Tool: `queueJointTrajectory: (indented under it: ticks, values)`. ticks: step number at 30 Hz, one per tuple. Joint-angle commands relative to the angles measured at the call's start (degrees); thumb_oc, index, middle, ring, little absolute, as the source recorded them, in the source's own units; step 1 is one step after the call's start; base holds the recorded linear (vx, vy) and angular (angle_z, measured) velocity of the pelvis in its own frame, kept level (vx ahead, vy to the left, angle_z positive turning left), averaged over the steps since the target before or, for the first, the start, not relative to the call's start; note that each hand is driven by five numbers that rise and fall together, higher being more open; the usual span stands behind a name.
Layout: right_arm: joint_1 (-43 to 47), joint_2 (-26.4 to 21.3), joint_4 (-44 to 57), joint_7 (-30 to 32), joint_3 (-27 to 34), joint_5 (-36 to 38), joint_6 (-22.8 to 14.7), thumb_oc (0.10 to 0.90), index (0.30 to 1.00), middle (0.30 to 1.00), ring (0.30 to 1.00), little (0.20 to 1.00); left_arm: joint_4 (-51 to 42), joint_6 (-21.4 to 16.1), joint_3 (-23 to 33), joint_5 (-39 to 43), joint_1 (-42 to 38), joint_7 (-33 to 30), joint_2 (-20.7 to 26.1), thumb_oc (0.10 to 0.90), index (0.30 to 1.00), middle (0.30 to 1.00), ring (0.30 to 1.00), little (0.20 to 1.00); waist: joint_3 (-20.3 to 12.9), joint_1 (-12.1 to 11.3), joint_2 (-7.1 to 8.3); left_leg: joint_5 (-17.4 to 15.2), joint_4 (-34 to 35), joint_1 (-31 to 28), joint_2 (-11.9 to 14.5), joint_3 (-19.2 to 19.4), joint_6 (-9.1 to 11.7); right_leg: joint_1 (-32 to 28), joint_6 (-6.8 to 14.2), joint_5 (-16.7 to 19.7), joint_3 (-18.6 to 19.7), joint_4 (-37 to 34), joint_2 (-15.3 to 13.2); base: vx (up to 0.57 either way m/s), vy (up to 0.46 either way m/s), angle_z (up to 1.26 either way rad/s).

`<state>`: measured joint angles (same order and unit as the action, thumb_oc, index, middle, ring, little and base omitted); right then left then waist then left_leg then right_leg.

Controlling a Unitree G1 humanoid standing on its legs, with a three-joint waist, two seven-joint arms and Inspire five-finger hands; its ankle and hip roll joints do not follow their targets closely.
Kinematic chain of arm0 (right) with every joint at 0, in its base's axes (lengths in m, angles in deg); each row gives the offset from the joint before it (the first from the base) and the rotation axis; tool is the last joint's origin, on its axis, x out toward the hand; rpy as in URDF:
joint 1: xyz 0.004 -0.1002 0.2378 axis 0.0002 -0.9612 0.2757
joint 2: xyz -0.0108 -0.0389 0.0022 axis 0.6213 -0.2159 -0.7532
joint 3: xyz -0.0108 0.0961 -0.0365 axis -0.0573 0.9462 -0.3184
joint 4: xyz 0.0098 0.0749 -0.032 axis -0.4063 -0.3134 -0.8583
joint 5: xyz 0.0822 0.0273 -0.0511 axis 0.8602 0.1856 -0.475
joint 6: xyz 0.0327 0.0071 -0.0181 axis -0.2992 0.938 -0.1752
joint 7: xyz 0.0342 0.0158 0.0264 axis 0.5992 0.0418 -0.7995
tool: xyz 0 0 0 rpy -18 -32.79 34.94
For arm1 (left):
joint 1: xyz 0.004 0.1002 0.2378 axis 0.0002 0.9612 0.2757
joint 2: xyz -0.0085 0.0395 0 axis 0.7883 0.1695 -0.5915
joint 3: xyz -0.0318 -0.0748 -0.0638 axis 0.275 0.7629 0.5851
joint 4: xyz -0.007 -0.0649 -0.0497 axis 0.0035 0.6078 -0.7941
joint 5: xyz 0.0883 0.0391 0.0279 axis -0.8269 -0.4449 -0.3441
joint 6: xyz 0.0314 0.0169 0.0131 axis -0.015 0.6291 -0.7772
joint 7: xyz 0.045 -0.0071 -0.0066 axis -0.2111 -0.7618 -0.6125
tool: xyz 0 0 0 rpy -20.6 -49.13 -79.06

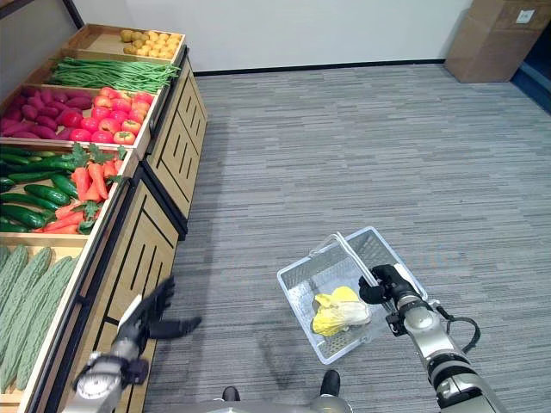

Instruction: Get the vegetables into the basket

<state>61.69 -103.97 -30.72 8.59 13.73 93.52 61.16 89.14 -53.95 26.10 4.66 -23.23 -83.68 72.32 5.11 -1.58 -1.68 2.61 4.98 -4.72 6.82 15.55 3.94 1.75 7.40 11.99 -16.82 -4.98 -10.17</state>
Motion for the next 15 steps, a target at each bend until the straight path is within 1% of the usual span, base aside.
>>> queueJointTrajectory:
  ticks: [1, 2, 3, 5, 7, 10, 12, 15]
  values:
    - [6.6, -4.4, 4.2, 3.8, 5.4, 0.2, -6.8, 0.4, 0.3, 0.3, 0.3, 0.3, 2.1, -2.0, -2.5, -13.2, -3.1, -2.8, 1.6, 0.9, 1.0, 1.0, 1.0, 1.0, -3.2, -0.7, 4.95, 2.1, 0.0, 1.6, 2.2, -2.9, 3.2, -1.3, 5.0, -1.1, 2.8, 0.0, -4.7, 0.0, 0.0, 0.0]
    - [5.6, -4.4, 4.7, 4.0, 5.8, -0.1, -7.0, 0.4, 0.3, 0.3, 0.3, 0.3, 6.8, -1.5, -2.6, -14.0, -4.1, -3.9, 0.1, 0.9, 1.0, 1.0, 1.0, 1.0, -3.2, -0.5, 4.96, 2.1, 0.0, 1.6, 2.2, -2.8, 3.2, -1.3, 5.0, -1.0, 2.9, 0.0, -4.6, 0.0, 0.0, 0.0]
    - [2.1, -4.2, 5.2, 4.3, 7.7, -1.1, -7.3, 0.4, 0.3, 0.3, 0.3, 0.3, 18.3, -0.6, -1.7, -14.0, -6.3, -6.0, -3.8, 0.9, 1.0, 1.0, 1.0, 1.0, -3.4, 0.2, 5.08, 2.0, 0.0, 1.6, 2.2, -2.5, 3.3, -1.1, 4.9, -1.1, 3.2, 0.1, -4.5, 0.0, 0.0, 0.0]
    - [-0.2, -3.9, 3.8, 4.6, 8.7, -1.9, -7.4, 0.4, 0.3, 0.3, 0.3, 0.3, 25.0, 0.6, 0.8, -11.5, -7.2, -6.9, -6.0, 0.9, 1.0, 1.0, 1.0, 1.0, -3.5, 0.6, 5.19, 2.0, 0.0, 1.6, 2.2, -2.4, 3.3, -1.0, 4.9, -1.1, 3.3, 0.0, -4.5, 0.0, 0.0, 0.0]
    - [-2.2, -2.9, 1.6, 5.5, 9.6, -3.1, -7.3, 0.4, 0.3, 0.3, 0.3, 0.3, 31.3, 1.4, 2.4, -11.3, -8.5, -8.2, -7.6, 0.9, 1.0, 1.0, 1.0, 1.0, -3.6, 1.0, 5.27, 2.0, 0.0, 1.5, 2.3, -2.3, 3.3, -1.0, 4.8, -1.2, 3.4, 0.0, -4.4, 0.01, -0.011, -0.07]
    - [-4.6, -0.6, -0.2, 6.9, 11.2, -1.9, -8.0, 0.4, 0.3, 0.3, 0.3, 0.3, 34.3, 1.9, 3.4, -11.4, -9.0, -9.5, -8.7, 0.9, 1.0, 1.0, 1.0, 1.0, -3.6, 1.3, 5.23, 1.9, 0.0, 1.3, 2.4, -2.2, 3.4, -0.9, 4.7, -1.2, 3.5, 0.0, -4.3, 0.01, -0.007, -0.07]
    - [-6.3, 1.0, -2.1, 7.3, 12.5, -0.3, -8.3, 0.4, 0.3, 0.3, 0.3, 0.3, 35.0, 1.9, 3.7, -10.6, -9.1, -9.5, -9.7, 0.9, 1.0, 1.0, 1.0, 1.0, -3.6, 1.6, 5.19, 1.9, 0.0, 1.2, 2.4, -2.1, 3.4, -0.9, 4.7, -1.2, 3.5, 0.1, -4.2, 0.01, -0.008, -0.04]
    - [-8.2, 2.3, -3.6, 7.2, 13.2, 0.5, -8.3, 0.4, 0.3, 0.3, 0.3, 0.3, 35.2, 1.9, 3.8, -10.2, -8.8, -9.2, -10.5, 0.9, 1.0, 1.0, 1.0, 1.0, -3.6, 1.8, 5.15, 1.9, 0.0, 1.3, 2.5, -2.1, 3.4, -0.9, 4.7, -1.3, 3.6, 0.1, -4.1, 0.0, 0.0, 0.0]
